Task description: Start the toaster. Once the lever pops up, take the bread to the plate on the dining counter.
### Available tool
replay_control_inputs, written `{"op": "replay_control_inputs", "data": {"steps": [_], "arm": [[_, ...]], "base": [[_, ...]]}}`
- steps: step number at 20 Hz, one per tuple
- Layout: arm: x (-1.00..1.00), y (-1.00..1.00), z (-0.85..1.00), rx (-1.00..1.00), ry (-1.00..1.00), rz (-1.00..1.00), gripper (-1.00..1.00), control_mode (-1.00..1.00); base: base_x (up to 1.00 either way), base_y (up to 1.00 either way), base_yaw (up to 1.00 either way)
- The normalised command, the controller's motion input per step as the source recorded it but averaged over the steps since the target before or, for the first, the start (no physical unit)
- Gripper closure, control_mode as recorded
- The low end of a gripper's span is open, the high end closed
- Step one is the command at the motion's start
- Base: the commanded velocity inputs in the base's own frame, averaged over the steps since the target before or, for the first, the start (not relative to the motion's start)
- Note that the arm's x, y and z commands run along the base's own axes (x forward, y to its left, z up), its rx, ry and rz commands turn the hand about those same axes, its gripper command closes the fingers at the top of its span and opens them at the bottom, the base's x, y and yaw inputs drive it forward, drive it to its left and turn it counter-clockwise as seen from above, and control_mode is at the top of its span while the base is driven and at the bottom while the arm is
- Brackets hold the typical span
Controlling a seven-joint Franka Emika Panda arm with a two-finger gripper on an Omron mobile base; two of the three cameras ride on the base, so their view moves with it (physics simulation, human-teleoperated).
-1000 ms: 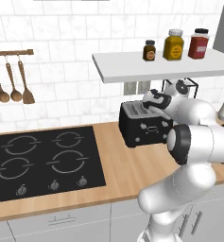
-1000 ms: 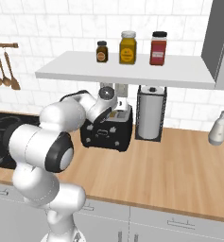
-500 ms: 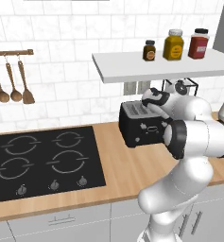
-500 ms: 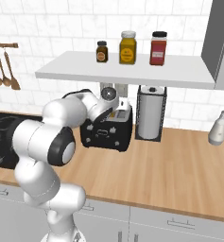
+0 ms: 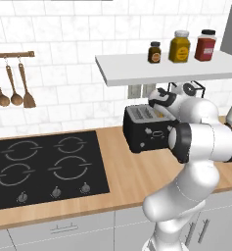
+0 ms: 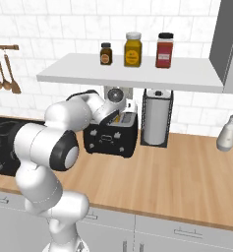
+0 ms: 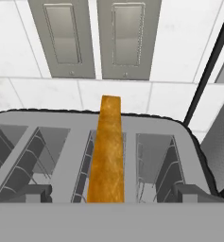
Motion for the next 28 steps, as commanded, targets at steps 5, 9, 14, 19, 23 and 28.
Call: {"op": "replay_control_inputs", "data": {"steps": [5, 9, 14, 19, 23, 28], "arm": [[0.0, 0.0, -0.12, 0.0, 0.0, 0.0, -1.0, -1.0], [0.0, 0.06, -0.15, 0.0, 0.0, 0.0, 1.0, -1.0], [0.0, 0.07, -0.06, 0.0, 0.0, 0.0, 1.0, -1.0], [0.0, 0.02, 0.0, 0.0, 0.0, 0.0, 1.0, -1.0], [-0.16, 0.0, 0.02, 0.0, -0.05, 0.0, 1.0, -1.0], [-0.48, -0.07, 0.26, 0.02, -0.19, 0.0, 1.0, -1.0]], "base": [[0.0, 0.0, 0.0], [0.0, 0.0, 0.0], [0.0, 0.0, 0.0], [0.0, 0.0, 0.0], [0.0, 0.0, 0.0], [0.0, 0.0, 0.0]]}}
